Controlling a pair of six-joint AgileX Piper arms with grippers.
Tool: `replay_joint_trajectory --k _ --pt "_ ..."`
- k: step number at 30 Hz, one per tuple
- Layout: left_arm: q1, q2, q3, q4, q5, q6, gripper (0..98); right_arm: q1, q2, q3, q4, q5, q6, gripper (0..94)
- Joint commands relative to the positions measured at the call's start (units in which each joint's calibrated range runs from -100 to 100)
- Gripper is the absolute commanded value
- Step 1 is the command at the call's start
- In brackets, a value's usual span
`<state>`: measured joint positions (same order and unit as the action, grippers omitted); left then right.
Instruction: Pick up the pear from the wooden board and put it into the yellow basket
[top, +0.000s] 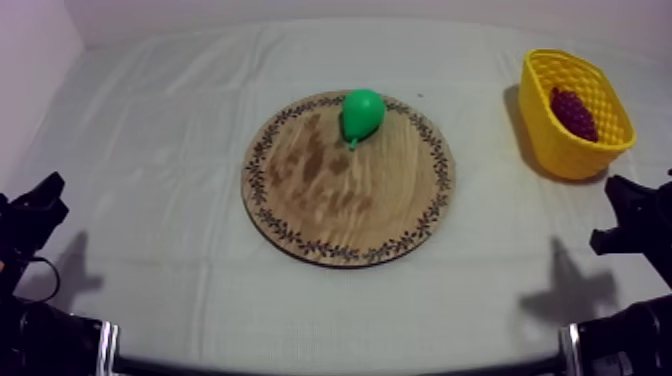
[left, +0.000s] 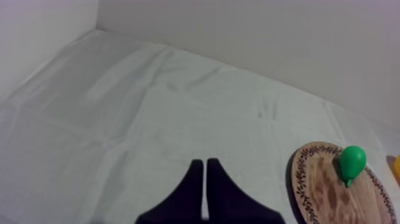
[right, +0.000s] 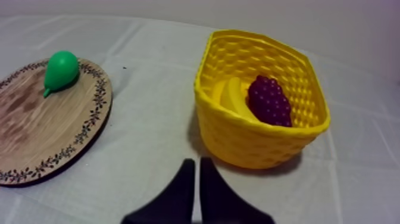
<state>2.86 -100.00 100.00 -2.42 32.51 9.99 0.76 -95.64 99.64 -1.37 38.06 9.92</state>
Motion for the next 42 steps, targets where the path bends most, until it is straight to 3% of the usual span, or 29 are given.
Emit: replay_joint_trajectory --k 1,28,37,42 --pt "0.0 0.0 0.0 0.0 -0.01 -0.01 0.1 0.0 -0.03 0.03 -0.02 0.01 0.02 0.6" --pt "0.0 0.0 0.0 0.0 -0.01 -0.01 0.1 0.0 -0.03 0.03 -0.02 0.01 0.48 0.6" --pt "0.0 0.0 0.0 0.0 -0.01 -0.01 0.1 0.15 2.34 -2.41 -1.88 -5.32 6.04 0.3" --pt "0.0 0.0 0.0 0.0 -0.01 -0.01 0.1 -1.3 10.23 -11.94 -3.63 -4.38 8.52 0.3"
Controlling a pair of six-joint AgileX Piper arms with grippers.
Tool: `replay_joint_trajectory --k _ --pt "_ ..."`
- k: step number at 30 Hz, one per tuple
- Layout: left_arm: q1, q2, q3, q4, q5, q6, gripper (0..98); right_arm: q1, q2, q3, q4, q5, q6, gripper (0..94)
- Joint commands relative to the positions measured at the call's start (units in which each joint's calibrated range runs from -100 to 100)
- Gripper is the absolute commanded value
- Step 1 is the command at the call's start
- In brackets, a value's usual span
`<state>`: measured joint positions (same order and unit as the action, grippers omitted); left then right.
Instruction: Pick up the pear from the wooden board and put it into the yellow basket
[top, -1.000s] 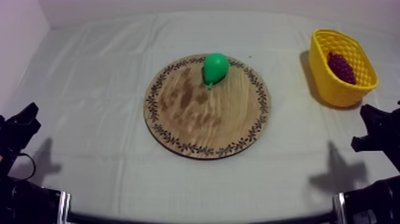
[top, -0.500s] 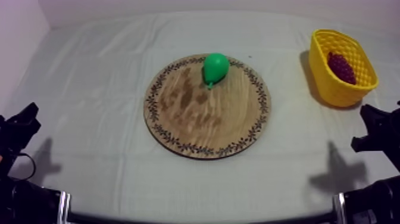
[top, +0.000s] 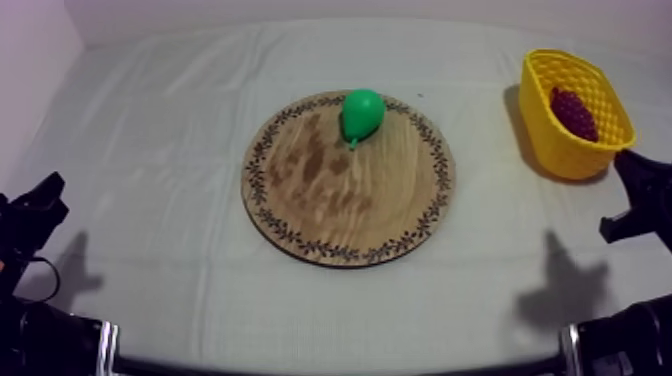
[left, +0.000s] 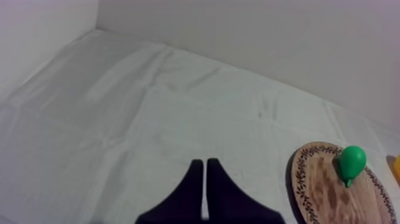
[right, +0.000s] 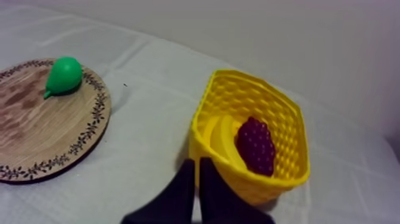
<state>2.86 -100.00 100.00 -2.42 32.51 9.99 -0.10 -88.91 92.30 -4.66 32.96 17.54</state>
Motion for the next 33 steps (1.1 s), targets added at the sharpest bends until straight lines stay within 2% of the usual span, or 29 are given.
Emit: replay_joint_trajectory --k 1,6,10,14,19,22,28,33 --pt "0.0 0.0 0.0 0.0 -0.01 -0.01 0.1 -0.91 5.6 -6.95 -0.85 1.07 1.66 0.3" --pt "0.0 0.0 0.0 0.0 -0.01 -0.01 0.1 -4.9 16.43 -18.44 -1.93 2.17 4.15 0.3" --pt "0.0 0.0 0.0 0.0 -0.01 -0.01 0.1 -9.53 25.59 -26.44 0.2 2.71 2.54 0.3" --pt "0.0 0.0 0.0 0.0 -0.01 -0.01 0.1 -13.94 35.34 -34.99 4.42 5.68 -2.0 0.3" --pt "0.0 0.0 0.0 0.0 -0.01 -0.01 0.1 -19.88 47.33 -46.66 11.4 11.42 -10.7 0.3" --pt "0.0 0.0 0.0 0.0 -0.01 -0.01 0.1 -22.61 54.16 -53.49 14.44 14.51 -15.53 0.3" --pt "0.0 0.0 0.0 0.0 -0.01 -0.01 0.1 -26.84 66.71 -67.58 18.62 23.58 -23.51 0.2" --pt "0.0 0.0 0.0 0.0 -0.01 -0.01 0.1 -29.07 76.44 -79.29 20.67 32.61 -27.83 0.2"
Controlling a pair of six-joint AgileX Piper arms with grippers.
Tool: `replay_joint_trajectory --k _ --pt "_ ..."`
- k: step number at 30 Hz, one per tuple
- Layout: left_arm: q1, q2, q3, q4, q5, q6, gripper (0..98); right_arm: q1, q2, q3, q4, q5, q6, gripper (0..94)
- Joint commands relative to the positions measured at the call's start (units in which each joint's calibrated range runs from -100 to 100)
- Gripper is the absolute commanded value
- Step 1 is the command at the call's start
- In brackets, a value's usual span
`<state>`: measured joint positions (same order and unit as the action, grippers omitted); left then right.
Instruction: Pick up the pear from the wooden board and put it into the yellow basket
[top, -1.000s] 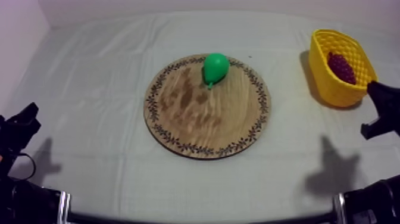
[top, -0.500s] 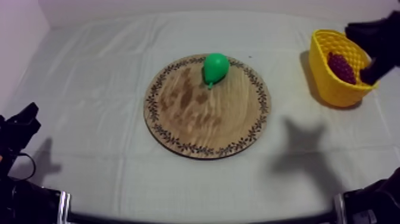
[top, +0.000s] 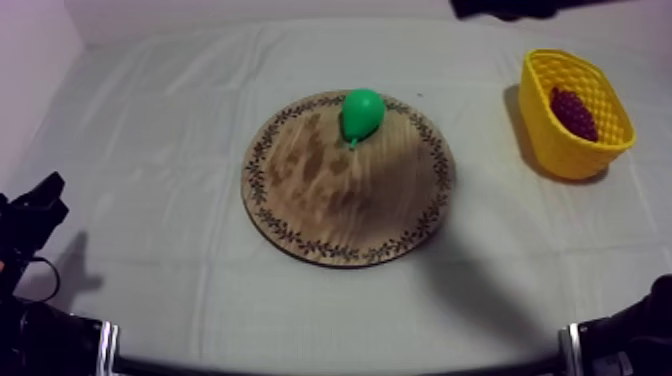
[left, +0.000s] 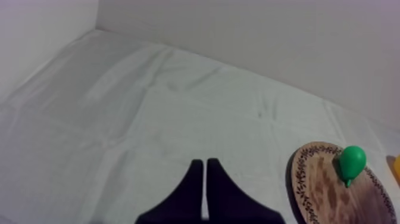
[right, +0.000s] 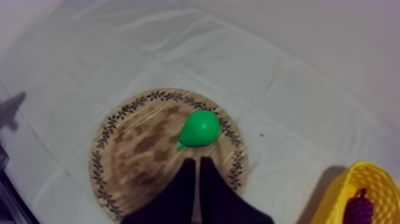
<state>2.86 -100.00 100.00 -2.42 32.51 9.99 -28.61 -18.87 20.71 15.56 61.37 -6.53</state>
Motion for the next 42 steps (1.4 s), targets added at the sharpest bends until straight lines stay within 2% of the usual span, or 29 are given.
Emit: replay_joint_trajectory --k 1,10,18,24,30,42 --pt "0.0 0.0 0.0 0.0 -0.01 -0.01 0.1 -0.82 8.33 -10.09 0.65 6.06 -4.44 0.2" --pt "0.0 0.0 0.0 0.0 -0.01 -0.01 0.1 -2.22 24.8 -32.86 2.01 23.39 -9.84 0.2" --pt "0.0 0.0 0.0 0.0 -0.01 -0.01 0.1 -2.7 34.09 -43.38 4.54 33.48 -15.41 0.4" --pt "0.0 0.0 0.0 0.0 -0.01 -0.01 0.1 -2.51 37.56 -45.72 5.84 35.86 -19.56 0.3" --pt "0.0 0.0 0.0 0.0 -0.01 -0.01 0.1 -2.38 38.23 -43.35 6.31 36.29 -21.57 0.2" --pt "0.0 0.0 0.0 0.0 -0.01 -0.01 0.1 -3.0 37.65 -33.93 3.3 36.52 -22.97 0.3"
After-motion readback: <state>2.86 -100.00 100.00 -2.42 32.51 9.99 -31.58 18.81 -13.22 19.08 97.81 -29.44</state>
